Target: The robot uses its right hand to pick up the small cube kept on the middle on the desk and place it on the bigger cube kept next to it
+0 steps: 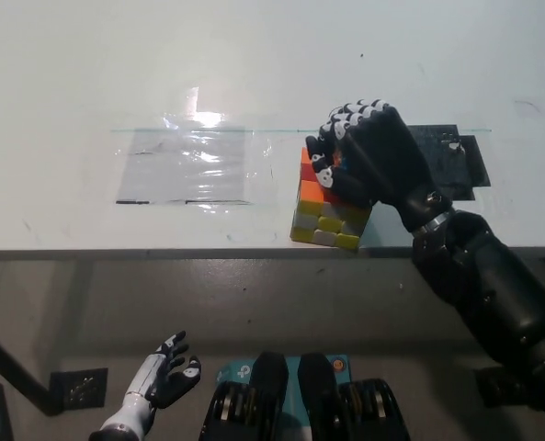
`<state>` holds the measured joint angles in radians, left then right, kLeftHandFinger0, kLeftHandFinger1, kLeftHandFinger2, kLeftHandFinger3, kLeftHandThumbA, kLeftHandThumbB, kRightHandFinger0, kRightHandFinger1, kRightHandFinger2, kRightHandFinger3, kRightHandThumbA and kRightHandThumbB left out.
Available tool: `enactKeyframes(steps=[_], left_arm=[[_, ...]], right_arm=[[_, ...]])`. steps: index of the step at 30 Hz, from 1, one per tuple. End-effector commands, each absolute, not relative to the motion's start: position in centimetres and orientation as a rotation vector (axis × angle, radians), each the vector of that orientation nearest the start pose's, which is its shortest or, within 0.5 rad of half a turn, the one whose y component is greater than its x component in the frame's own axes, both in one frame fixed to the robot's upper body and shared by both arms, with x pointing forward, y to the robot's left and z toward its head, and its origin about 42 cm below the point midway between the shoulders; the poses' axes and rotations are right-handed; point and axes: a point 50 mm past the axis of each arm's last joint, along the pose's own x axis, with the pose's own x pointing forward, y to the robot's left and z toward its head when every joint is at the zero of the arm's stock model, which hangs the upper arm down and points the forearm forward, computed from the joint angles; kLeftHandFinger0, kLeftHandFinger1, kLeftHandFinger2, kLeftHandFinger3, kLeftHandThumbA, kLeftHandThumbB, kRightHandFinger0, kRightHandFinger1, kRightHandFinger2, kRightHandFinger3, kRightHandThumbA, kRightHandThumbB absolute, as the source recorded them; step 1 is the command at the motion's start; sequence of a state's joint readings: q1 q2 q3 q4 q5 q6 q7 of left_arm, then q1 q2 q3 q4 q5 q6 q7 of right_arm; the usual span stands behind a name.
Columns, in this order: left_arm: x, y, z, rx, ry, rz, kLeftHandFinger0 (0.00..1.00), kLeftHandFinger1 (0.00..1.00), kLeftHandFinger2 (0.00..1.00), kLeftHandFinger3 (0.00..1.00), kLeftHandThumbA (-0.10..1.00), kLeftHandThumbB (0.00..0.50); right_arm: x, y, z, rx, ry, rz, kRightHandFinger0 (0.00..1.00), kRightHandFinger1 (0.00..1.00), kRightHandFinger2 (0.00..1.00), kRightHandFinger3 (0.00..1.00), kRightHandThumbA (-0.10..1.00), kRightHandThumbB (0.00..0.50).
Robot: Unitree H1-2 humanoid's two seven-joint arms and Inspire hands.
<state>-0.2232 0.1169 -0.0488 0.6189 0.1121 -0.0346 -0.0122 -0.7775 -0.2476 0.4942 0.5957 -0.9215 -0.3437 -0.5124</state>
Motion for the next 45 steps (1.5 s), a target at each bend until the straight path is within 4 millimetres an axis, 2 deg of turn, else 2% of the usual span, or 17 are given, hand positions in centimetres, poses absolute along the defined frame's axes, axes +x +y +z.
enactKeyframes(steps=[1, 7, 10, 11, 12, 14, 15, 16, 18, 20, 21, 23, 24, 26, 27, 38, 45], left_arm=[[34.6, 24.1, 1.7, 0.280, 0.290, -0.105, 1.00, 1.00, 1.00, 1.00, 0.33, 0.293], [34.6, 24.2, 1.6, 0.286, 0.294, -0.106, 1.00, 1.00, 1.00, 1.00, 0.32, 0.294], [34.7, 24.2, 1.7, 0.266, 0.286, -0.107, 1.00, 1.00, 1.00, 1.00, 0.30, 0.287], [34.7, 24.2, 1.7, 0.272, 0.287, -0.108, 1.00, 1.00, 1.00, 1.00, 0.32, 0.288], [34.7, 24.2, 1.7, 0.280, 0.289, -0.109, 1.00, 1.00, 1.00, 1.00, 0.33, 0.289], [34.7, 24.2, 1.7, 0.272, 0.290, -0.109, 1.00, 1.00, 1.00, 1.00, 0.32, 0.286], [34.7, 24.3, 1.6, 0.280, 0.291, -0.113, 1.00, 1.00, 1.00, 1.00, 0.33, 0.295], [34.7, 24.3, 1.6, 0.279, 0.292, -0.111, 1.00, 1.00, 1.00, 1.00, 0.33, 0.291], [34.7, 24.2, 1.7, 0.275, 0.292, -0.111, 1.00, 1.00, 1.00, 1.00, 0.32, 0.287], [34.6, 24.2, 1.7, 0.278, 0.293, -0.107, 1.00, 1.00, 1.00, 1.00, 0.33, 0.282], [34.6, 24.2, 1.7, 0.273, 0.289, -0.102, 1.00, 1.00, 1.00, 1.00, 0.32, 0.287], [34.5, 24.2, 1.7, 0.273, 0.291, -0.101, 1.00, 1.00, 1.00, 1.00, 0.32, 0.289], [34.5, 24.2, 1.6, 0.273, 0.290, -0.101, 1.00, 1.00, 1.00, 1.00, 0.33, 0.296], [34.6, 24.1, 1.6, 0.264, 0.291, -0.097, 1.00, 1.00, 1.00, 1.00, 0.32, 0.295], [34.6, 24.0, 1.6, 0.263, 0.290, -0.095, 1.00, 1.00, 1.00, 1.00, 0.32, 0.296], [34.2, 23.8, 1.5, 0.265, 0.286, -0.089, 1.00, 1.00, 1.00, 1.00, 0.32, 0.284], [34.4, 23.9, 1.5, 0.269, 0.286, -0.093, 1.00, 1.00, 1.00, 1.00, 0.33, 0.290]], right_arm=[[47.9, -11.9, 24.8, -1.160, -0.995, 0.217, 0.00, 0.13, 0.58, 0.57, -0.10, 0.231], [47.8, -10.6, 25.3, -1.196, -1.021, 0.238, 0.00, 0.14, 0.59, 0.56, -0.10, 0.310], [47.8, -10.1, 25.5, -1.205, -1.029, 0.244, 0.00, 0.14, 0.58, 0.54, -0.10, 0.290], [47.8, -9.8, 25.6, -1.216, -1.029, 0.246, 0.00, 0.14, 0.58, 0.55, -0.10, 0.319], [47.7, -9.5, 25.7, -1.227, -1.026, 0.252, 0.00, 0.16, 0.61, 0.59, -0.10, 0.310], [47.7, -9.4, 25.7, -1.240, -1.025, 0.255, 0.00, 0.18, 0.66, 0.66, -0.10, 0.232], [47.7, -9.1, 25.9, -1.246, -0.992, 0.265, 0.00, 0.13, 0.57, 0.76, -0.10, 0.171], [47.7, -9.2, 25.8, -1.250, -0.981, 0.266, 0.00, 0.02, 0.39, 0.65, -0.10, 0.055], [47.8, -9.3, 25.8, -1.277, -0.960, 0.267, 0.00, 0.00, 0.31, 0.57, -0.10, 0.013], [47.9, -9.7, 25.7, -1.370, -0.964, 0.242, 0.00, 0.00, 0.28, 0.73, -0.10, 0.003], [47.9, -9.9, 25.7, -1.406, -0.956, 0.237, 0.00, 0.00, 0.24, 0.81, -0.03, 0.000], [48.0, -9.9, 25.7, -1.435, -0.949, 0.237, 0.00, 0.00, 0.15, 0.86, 0.10, 0.000], [48.0, -10.5, 25.6, -1.486, -0.942, 0.211, 0.00, 0.00, 0.15, 0.88, 0.30, 0.058], [48.1, -10.7, 25.7, -1.493, -0.941, 0.208, 0.00, 0.00, 0.03, 0.89, 0.35, 0.083], [48.2, -11.0, 25.7, -1.504, -0.933, 0.204, 0.00, 0.00, 0.02, 0.87, 0.42, 0.104], [48.0, -11.9, 25.8, -1.535, -0.960, 0.170, 0.00, 0.00, 0.01, 0.86, 0.48, 0.125], [47.9, -11.8, 26.0, -1.511, -0.967, 0.156, 0.00, 0.00, 0.00, 0.83, 0.42, 0.136]])
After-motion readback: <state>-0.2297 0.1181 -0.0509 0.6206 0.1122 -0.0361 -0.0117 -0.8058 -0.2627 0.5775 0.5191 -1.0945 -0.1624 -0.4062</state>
